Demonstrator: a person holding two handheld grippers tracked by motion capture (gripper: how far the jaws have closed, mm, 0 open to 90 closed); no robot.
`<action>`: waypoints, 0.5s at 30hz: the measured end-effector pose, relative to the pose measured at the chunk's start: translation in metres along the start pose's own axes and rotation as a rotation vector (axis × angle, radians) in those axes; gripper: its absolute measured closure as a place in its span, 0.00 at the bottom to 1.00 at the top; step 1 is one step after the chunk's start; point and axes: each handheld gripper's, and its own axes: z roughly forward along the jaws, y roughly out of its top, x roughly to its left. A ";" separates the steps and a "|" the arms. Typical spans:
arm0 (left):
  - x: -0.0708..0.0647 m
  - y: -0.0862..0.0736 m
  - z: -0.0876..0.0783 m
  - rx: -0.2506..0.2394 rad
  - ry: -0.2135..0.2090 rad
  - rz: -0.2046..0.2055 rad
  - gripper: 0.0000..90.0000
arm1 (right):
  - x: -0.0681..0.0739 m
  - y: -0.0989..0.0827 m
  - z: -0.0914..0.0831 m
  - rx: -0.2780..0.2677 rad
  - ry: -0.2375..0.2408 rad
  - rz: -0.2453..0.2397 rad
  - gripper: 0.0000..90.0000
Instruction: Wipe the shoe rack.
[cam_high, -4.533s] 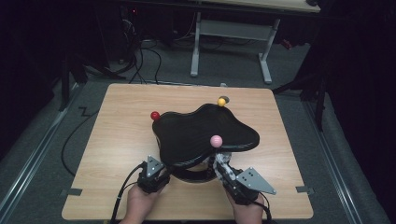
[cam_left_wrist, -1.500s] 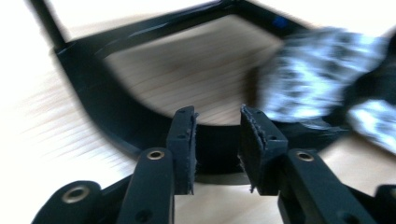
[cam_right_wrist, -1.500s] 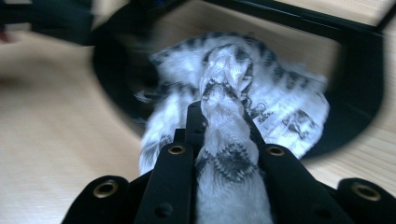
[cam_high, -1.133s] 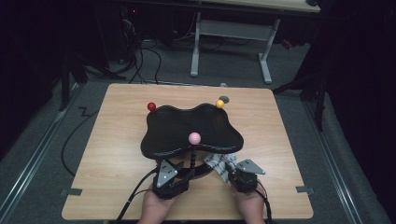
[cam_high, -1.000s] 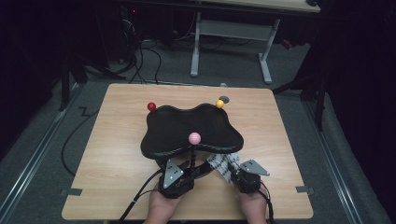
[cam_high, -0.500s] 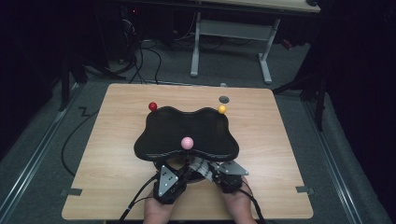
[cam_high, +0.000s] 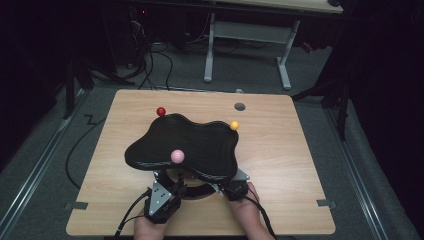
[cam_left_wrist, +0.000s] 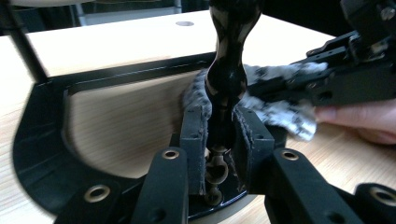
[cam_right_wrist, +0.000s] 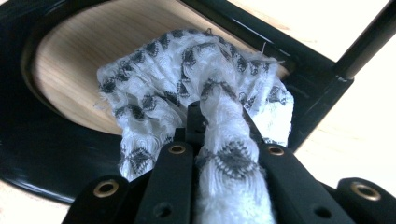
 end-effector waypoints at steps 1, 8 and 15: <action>0.002 -0.001 -0.003 0.001 0.007 0.001 0.83 | 0.000 0.001 0.001 0.000 -0.002 -0.008 0.90; 0.023 -0.004 -0.015 0.016 0.044 0.019 0.83 | 0.003 0.000 0.000 -0.009 0.025 -0.017 0.91; 0.040 -0.006 -0.022 0.016 0.063 0.025 0.83 | 0.013 0.000 0.000 -0.018 0.036 -0.044 0.91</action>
